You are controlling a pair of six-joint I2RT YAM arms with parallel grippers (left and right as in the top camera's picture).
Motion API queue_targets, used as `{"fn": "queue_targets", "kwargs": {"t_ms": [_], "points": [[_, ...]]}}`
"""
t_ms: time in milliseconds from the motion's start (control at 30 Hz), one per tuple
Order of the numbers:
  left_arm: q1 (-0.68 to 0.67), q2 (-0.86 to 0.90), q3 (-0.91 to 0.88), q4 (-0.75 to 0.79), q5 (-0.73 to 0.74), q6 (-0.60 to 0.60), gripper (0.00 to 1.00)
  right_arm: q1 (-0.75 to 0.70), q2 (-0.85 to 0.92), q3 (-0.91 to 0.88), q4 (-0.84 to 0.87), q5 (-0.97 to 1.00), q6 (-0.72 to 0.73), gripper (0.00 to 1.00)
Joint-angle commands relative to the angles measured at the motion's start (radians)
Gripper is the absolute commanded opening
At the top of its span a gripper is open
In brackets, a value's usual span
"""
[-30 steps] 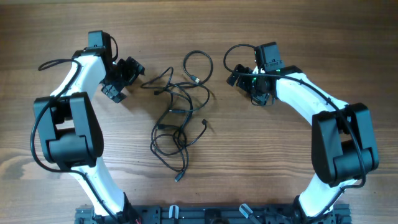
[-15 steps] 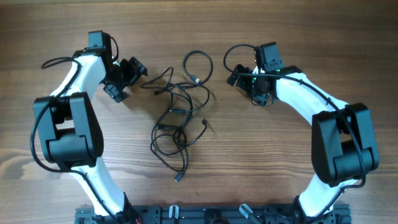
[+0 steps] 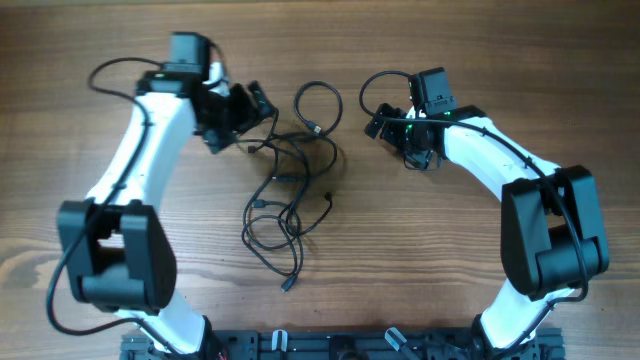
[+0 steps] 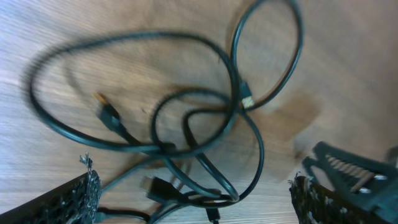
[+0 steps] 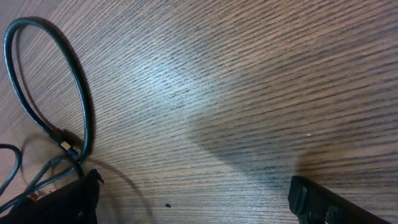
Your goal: Untangle cables
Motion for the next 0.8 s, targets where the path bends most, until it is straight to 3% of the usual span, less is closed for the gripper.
{"fn": "queue_targets", "kwargs": {"t_ms": [0, 133, 200, 267, 367, 433, 533, 767], "points": [[-0.095, 0.034, -0.023, -0.006, -0.180, -0.146, 1.00, 0.000, -0.020, 0.003, 0.002, 0.018, 0.010, 1.00], [-0.164, 0.083, -0.027, 0.006, -0.219, -0.186, 1.00, 0.000, -0.020, 0.003, 0.003, 0.018, 0.010, 1.00], [-0.176, 0.106, -0.027, 0.006, -0.232, -0.186, 0.89, 0.000, -0.020, 0.003, 0.003, 0.018, 0.010, 1.00], [-0.177, 0.125, -0.027, 0.005, -0.250, -0.185, 0.67, 0.000, -0.020, 0.003, 0.004, 0.017, 0.012, 1.00], [-0.172, 0.145, -0.027, 0.010, -0.316, -0.185, 0.24, 0.000, -0.020, 0.003, 0.049, 0.016, 0.141, 1.00], [-0.164, 0.145, -0.026, 0.027, -0.356, -0.185, 0.08, 0.000, -0.020, 0.003, 0.050, 0.005, 0.237, 1.00], [-0.145, 0.145, -0.026, 0.068, -0.360, -0.185, 0.04, 0.000, -0.020, 0.003, 0.045, -0.002, 0.321, 1.00], [-0.105, 0.145, -0.026, 0.149, -0.361, -0.169, 0.04, 0.009, -0.020, 0.003, 0.029, -0.202, 0.288, 1.00]]}}
